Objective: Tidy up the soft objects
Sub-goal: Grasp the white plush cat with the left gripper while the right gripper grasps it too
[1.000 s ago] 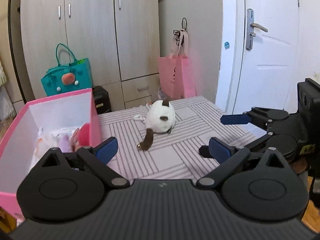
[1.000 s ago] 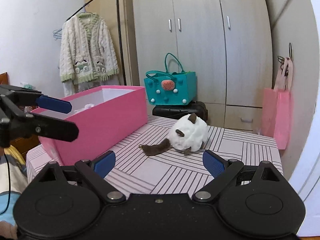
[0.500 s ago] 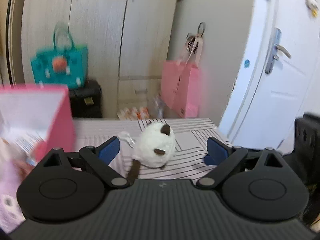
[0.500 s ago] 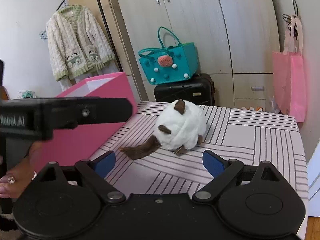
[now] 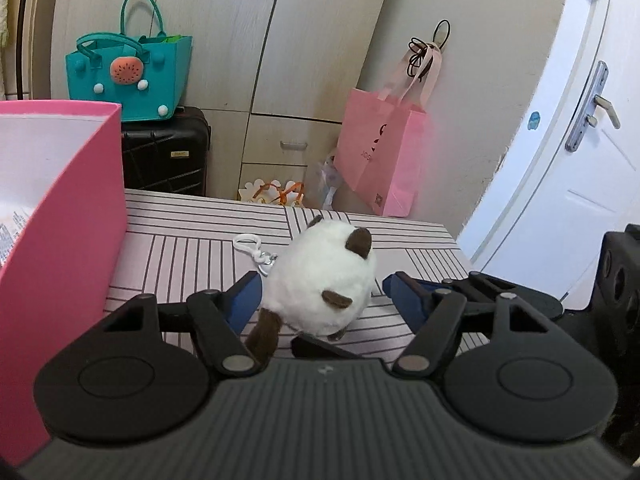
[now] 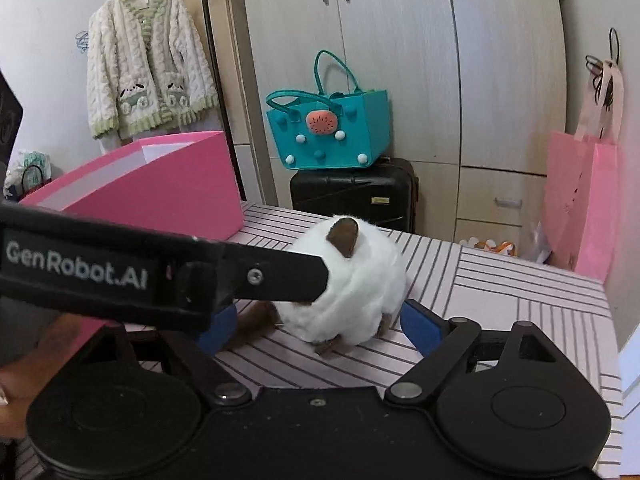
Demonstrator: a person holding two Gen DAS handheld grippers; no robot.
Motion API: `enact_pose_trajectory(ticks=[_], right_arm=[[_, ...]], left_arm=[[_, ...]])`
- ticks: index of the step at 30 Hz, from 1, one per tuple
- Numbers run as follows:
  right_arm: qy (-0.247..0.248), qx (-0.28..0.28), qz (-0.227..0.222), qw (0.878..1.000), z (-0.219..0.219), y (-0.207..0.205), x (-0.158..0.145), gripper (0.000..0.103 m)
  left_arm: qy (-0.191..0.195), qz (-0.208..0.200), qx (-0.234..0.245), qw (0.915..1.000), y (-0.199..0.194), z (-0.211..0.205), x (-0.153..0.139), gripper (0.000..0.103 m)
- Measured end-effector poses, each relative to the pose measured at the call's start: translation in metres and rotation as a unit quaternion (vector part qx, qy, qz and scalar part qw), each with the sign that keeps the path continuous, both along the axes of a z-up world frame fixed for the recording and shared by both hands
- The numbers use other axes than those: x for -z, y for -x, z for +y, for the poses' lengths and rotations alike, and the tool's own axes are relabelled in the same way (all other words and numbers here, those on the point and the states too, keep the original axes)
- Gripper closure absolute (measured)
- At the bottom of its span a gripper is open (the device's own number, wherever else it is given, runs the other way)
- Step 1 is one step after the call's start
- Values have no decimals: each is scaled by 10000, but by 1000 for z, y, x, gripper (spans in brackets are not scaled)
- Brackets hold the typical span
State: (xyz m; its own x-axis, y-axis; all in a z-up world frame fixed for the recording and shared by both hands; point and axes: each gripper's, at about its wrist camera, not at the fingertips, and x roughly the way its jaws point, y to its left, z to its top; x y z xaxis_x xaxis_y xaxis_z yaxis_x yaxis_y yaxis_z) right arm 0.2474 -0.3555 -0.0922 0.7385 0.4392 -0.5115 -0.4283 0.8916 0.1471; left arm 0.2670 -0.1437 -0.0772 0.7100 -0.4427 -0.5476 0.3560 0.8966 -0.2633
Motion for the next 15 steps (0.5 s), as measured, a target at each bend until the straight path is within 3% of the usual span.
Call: enact_pose_trajectory(ticks=[4, 7, 10, 15], right_arm=[[-190, -21, 192, 9996, -2, -15, 1, 11], [-408, -35, 371, 9985, -7, -26, 7, 11], [-325, -17, 506, 9982, -8, -33, 12, 28], [-401, -87, 468, 9981, -11, -31, 14, 32]], left_arm=[[6, 257, 122, 9996, -12, -4, 4, 38], [-291, 315, 74, 9991, -20, -11, 7, 49], [-325, 406, 138, 9986, -24, -11, 6, 50], [-444, 316, 248, 9982, -23, -13, 7, 52]])
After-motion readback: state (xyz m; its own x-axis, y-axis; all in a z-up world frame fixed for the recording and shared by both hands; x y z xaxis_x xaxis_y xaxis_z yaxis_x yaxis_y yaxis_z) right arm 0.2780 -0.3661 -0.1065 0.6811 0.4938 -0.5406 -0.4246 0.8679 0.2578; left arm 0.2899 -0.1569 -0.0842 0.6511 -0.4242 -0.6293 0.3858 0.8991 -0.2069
